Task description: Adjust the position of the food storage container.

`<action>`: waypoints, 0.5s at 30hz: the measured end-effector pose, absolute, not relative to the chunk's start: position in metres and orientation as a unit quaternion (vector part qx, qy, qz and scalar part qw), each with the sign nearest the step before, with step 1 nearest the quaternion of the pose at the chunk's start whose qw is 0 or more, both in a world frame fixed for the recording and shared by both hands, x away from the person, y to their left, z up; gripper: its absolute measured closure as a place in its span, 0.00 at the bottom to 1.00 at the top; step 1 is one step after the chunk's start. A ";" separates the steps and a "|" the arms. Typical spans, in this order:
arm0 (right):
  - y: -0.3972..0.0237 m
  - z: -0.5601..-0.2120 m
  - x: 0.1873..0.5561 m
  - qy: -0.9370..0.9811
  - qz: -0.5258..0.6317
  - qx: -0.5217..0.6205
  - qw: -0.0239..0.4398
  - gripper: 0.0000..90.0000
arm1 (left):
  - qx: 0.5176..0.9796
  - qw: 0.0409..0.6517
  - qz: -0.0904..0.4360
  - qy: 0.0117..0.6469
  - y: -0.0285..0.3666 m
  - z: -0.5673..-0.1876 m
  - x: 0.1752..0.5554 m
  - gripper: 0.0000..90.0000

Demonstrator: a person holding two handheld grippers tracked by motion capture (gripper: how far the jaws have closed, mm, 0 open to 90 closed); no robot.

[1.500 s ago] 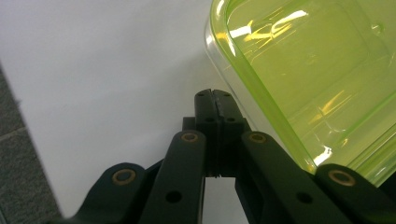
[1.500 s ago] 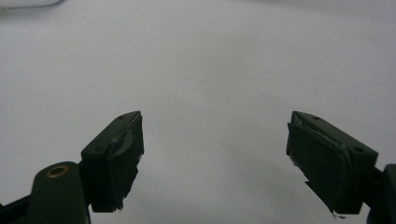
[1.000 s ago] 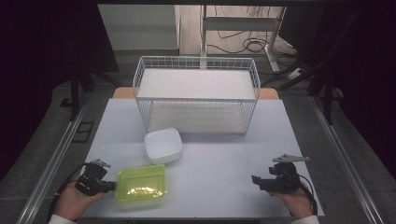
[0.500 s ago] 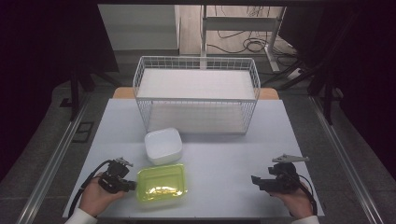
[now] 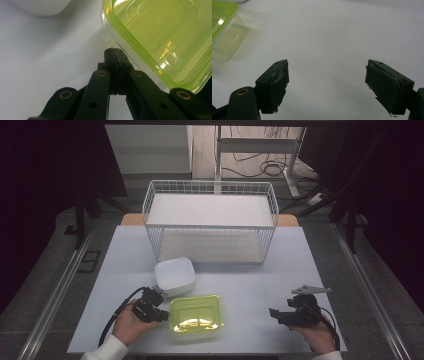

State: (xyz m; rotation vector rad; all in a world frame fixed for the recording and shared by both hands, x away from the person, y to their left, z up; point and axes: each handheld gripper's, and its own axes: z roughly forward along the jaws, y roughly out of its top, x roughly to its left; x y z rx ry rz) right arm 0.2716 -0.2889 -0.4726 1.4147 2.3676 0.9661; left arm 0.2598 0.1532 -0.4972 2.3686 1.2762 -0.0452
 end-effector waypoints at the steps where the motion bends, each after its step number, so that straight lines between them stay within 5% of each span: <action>1: -0.289 -0.473 0.272 0.805 0.328 0.481 0.109 0.21 | 0.863 0.222 -0.019 0.454 0.146 -0.497 0.262 1.00; 15: -0.288 -0.473 0.271 0.806 0.328 0.481 0.108 0.21 | 0.859 0.242 -0.033 0.449 0.119 -0.503 0.270 1.00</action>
